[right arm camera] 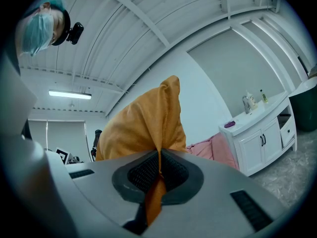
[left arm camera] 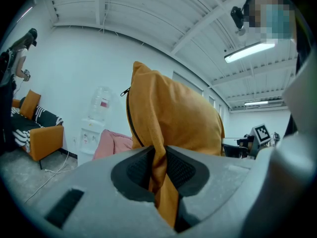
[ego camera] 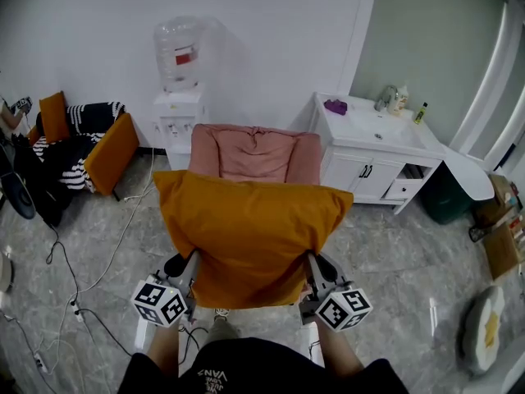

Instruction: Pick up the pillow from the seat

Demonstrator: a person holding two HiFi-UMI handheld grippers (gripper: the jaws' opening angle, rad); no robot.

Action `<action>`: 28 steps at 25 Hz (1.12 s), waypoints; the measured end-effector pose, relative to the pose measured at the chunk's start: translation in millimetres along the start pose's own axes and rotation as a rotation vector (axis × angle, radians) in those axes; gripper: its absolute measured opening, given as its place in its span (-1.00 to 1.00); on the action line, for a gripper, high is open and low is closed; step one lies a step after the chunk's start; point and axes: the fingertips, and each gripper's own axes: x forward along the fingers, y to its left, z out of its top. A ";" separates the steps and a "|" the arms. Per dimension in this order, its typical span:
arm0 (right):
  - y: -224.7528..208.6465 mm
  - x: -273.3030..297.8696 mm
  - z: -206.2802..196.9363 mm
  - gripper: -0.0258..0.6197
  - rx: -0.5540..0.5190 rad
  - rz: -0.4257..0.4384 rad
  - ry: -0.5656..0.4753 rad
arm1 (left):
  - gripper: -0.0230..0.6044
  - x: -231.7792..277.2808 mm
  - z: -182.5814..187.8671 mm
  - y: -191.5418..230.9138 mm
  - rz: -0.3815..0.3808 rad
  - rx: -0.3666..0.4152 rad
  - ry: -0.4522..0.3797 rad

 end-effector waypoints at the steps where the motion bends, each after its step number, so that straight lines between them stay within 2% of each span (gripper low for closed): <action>1: 0.9 -0.9 0.5 -0.90 -0.001 0.001 0.000 | -0.73 -1.0 0.7 -0.7 0.000 0.003 -0.001; 12: 14.0 -1.1 3.5 -0.90 -0.012 0.018 0.004 | -0.73 -11.6 7.9 1.7 0.003 0.008 -0.015; 28: 9.9 -7.1 1.3 -0.90 -0.002 -0.009 -0.004 | -0.73 -12.6 7.6 -4.3 -0.013 0.011 -0.016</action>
